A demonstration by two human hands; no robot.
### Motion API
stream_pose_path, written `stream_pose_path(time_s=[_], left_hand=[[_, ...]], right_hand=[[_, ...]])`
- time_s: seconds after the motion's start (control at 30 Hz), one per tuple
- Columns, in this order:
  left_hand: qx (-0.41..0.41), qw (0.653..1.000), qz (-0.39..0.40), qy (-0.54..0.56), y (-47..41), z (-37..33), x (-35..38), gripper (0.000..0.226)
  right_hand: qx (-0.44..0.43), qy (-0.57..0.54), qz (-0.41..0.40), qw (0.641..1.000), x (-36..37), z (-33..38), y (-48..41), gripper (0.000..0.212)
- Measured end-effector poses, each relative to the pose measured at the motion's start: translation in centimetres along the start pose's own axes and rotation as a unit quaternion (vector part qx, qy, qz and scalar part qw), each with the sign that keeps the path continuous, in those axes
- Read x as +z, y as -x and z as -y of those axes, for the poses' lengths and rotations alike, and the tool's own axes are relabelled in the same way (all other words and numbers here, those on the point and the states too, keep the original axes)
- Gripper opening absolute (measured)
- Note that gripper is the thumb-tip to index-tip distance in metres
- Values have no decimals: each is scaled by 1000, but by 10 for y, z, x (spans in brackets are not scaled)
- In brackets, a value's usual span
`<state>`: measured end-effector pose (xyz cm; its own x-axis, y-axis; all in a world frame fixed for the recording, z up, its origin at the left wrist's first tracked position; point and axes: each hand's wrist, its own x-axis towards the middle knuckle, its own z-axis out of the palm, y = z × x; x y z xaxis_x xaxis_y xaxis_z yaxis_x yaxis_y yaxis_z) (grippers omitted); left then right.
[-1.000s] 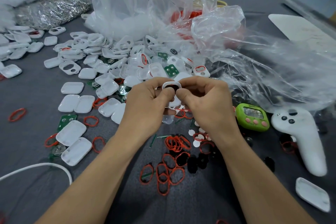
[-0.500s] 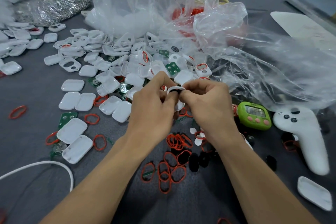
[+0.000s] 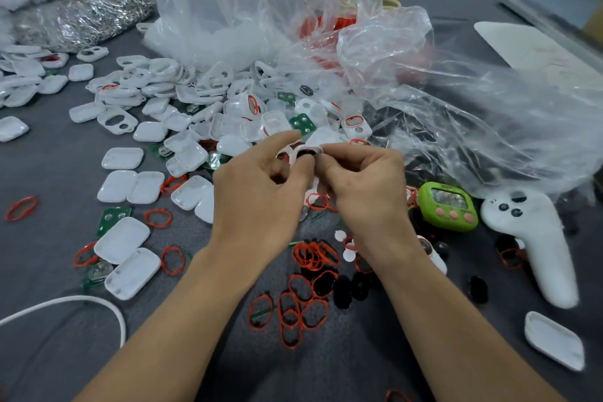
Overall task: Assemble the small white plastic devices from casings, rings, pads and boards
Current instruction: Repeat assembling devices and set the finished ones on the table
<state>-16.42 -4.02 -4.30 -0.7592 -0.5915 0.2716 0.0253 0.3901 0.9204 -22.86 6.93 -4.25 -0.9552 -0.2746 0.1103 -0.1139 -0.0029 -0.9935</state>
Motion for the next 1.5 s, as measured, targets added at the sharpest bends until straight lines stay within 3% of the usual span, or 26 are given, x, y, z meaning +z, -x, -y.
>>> stream_pose_path(time_s=[0.17,0.27,0.37,0.43,0.53,0.63,0.73,0.87,1.0,1.17,1.23,1.33,1.5], left_hand=[[196,978,-28,-70,10,-4,0,25],[165,984,-7,-59,5,-4,-1,50],[135,990,6,-49,1,-2,-1,78],[133,989,8,-61,-1,-2,-2,79],[134,988,16,-76,-1,0,-2,62],[132,986,9,-106,2,-2,1,39],[67,994,10,-88,1,-3,2,25],[-1,998,38,-43,-5,1,-1,26],[-22,997,66,24,-5,1,-2,20],[-33,998,51,23,-11,5,0,34],[-27,995,90,31,-9,4,0,29],[-79,979,129,134,-10,3,0,30],[-196,946,0,258,-24,6,-6,25]], right_hand=[[132,-216,104,962,-5,2,-5,32],[176,-290,152,928,-8,1,-7,39],[180,-306,190,915,-6,2,-9,23],[181,-317,203,909,-7,1,-10,20],[181,-318,206,908,-8,-1,-10,20],[157,-237,149,947,-6,-2,-9,15],[37,-12,29,999,-5,-4,-8,13],[-62,148,-21,987,-5,0,-2,10],[-64,176,-28,982,-6,0,1,13],[-39,149,-24,988,-6,2,0,26],[-13,110,-23,994,-7,2,-2,22],[13,89,9,996,-7,2,-3,15],[-45,219,-144,964,-38,12,-28,13]])
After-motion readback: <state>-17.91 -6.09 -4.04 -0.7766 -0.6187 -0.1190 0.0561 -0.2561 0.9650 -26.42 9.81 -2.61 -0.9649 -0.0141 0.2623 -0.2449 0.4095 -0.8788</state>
